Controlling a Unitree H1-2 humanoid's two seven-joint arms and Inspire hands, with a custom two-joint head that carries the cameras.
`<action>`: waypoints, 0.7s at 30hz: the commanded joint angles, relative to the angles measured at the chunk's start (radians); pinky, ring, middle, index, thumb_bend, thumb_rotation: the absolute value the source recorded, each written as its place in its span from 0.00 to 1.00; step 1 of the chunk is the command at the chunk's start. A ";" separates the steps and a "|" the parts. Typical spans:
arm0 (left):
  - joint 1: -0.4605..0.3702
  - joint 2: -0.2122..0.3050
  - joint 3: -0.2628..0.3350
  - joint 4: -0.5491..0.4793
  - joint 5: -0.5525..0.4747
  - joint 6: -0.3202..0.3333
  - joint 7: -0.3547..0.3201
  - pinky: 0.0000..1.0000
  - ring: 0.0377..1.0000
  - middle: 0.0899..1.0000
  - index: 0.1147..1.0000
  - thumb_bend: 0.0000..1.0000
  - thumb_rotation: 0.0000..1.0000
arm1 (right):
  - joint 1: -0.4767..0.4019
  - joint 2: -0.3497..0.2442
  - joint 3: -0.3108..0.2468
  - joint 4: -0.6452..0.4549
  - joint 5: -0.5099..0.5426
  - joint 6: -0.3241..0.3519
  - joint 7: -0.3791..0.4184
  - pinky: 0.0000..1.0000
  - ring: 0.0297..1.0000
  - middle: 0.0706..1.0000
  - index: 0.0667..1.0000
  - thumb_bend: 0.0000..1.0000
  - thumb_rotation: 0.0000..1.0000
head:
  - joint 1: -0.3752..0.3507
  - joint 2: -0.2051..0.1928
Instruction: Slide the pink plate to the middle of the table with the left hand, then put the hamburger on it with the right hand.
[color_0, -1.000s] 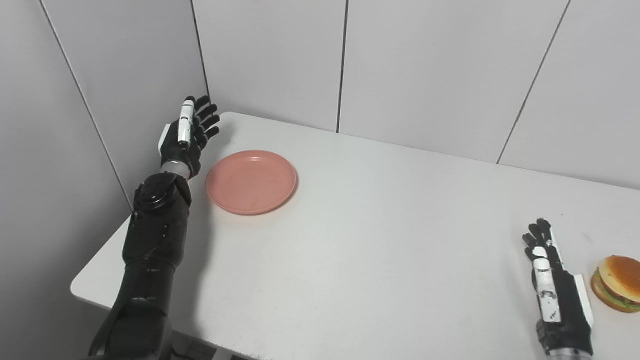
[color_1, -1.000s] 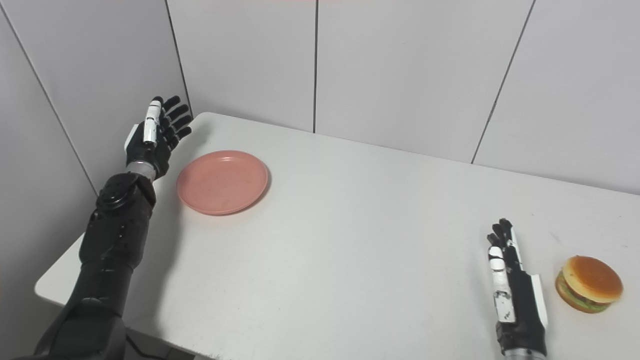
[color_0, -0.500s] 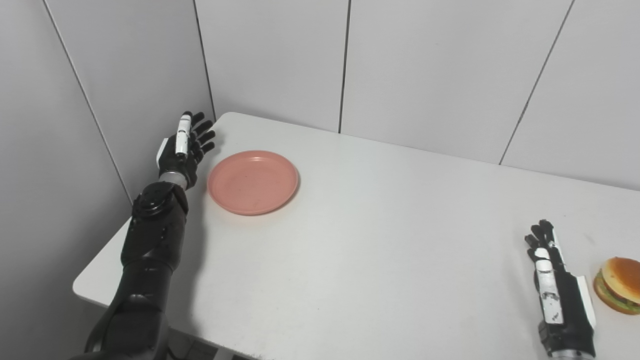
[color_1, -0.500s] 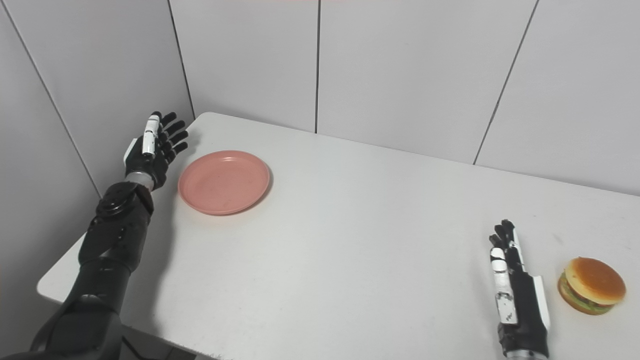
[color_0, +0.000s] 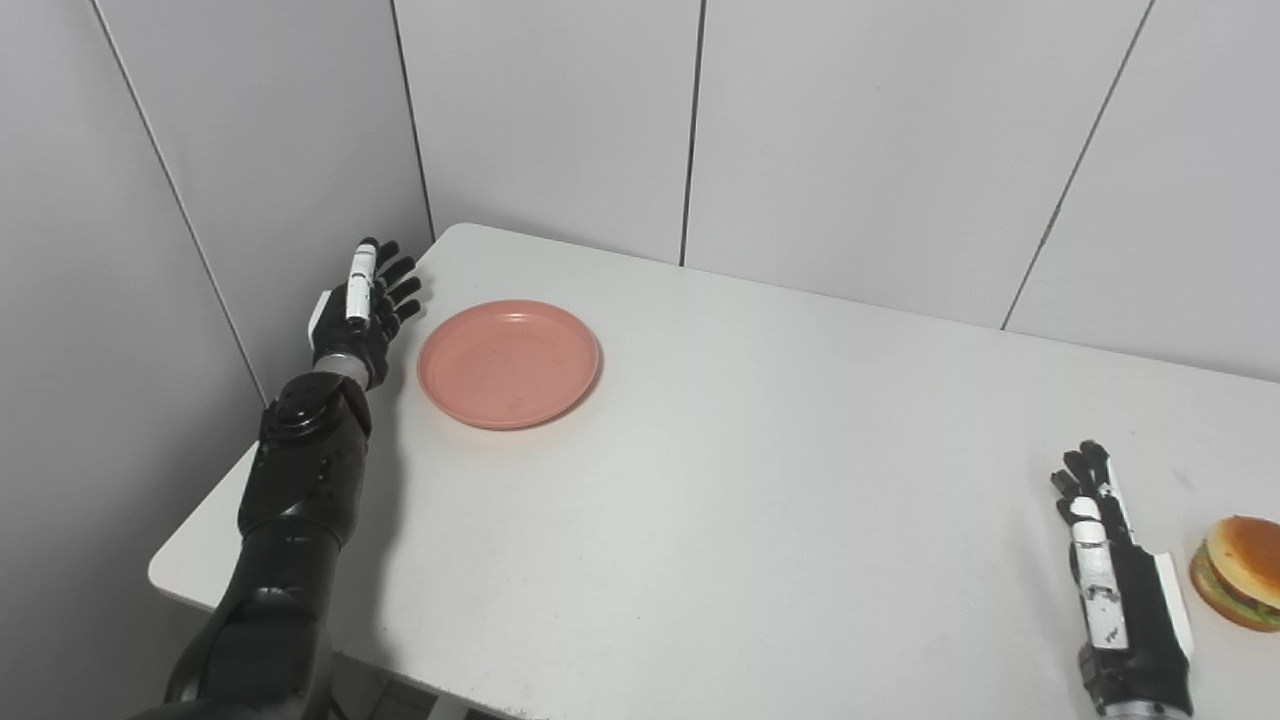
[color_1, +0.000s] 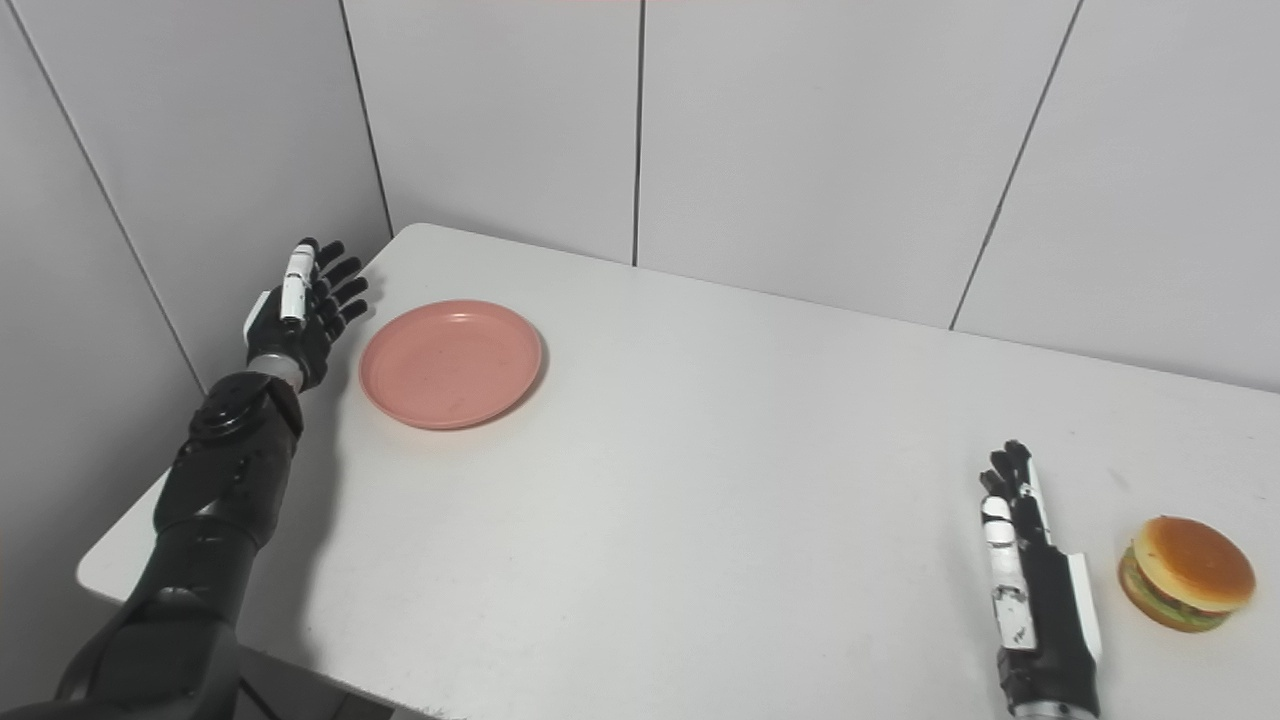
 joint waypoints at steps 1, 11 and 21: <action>-0.045 0.037 0.002 0.004 0.000 -0.048 -0.014 0.89 0.88 0.87 0.85 0.35 1.00 | 0.058 0.009 0.004 0.042 -0.003 -0.005 -0.003 0.99 0.95 0.96 0.98 0.18 1.00 | -0.001 0.002; -0.032 0.016 -0.012 0.052 -0.007 -0.082 -0.033 0.89 0.87 0.86 0.83 0.35 1.00 | 0.056 0.009 0.001 0.042 0.004 -0.004 0.002 0.99 0.96 0.97 0.98 0.16 1.00 | 0.000 0.003; 0.003 -0.034 -0.043 -0.002 -0.025 -0.046 -0.052 0.87 0.86 0.85 0.85 0.34 1.00 | 0.056 0.013 0.003 0.039 0.002 -0.005 0.001 0.99 0.95 0.96 0.98 0.16 1.00 | -0.010 0.006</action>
